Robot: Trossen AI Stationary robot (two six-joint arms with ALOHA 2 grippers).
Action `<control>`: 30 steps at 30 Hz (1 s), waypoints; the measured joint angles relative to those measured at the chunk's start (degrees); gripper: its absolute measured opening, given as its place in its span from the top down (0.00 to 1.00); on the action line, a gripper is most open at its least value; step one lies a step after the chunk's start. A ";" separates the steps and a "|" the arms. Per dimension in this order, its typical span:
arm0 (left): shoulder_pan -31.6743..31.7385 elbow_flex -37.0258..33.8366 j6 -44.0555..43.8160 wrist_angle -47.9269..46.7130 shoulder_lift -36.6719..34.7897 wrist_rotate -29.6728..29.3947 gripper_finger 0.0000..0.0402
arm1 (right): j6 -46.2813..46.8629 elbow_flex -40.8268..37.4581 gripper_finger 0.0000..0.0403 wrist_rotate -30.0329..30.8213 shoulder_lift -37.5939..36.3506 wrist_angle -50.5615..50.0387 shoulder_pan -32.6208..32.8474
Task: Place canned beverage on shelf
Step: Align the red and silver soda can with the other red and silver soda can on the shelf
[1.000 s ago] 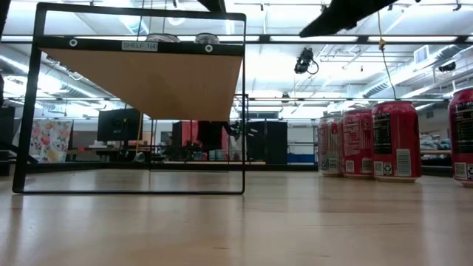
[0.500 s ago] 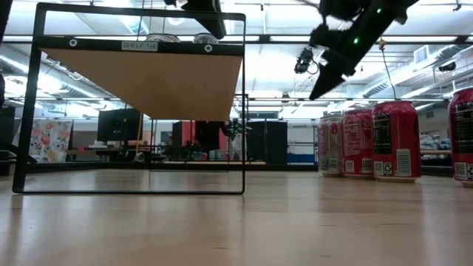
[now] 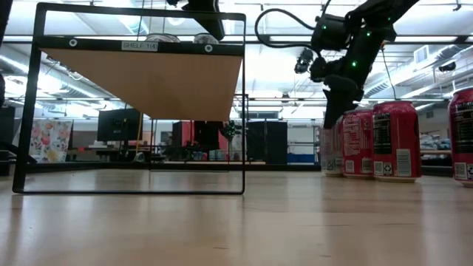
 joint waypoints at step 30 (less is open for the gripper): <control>0.14 0.07 0.10 0.14 0.00 -0.43 0.70 | -29.94 4.35 0.25 -15.34 6.97 15.91 10.08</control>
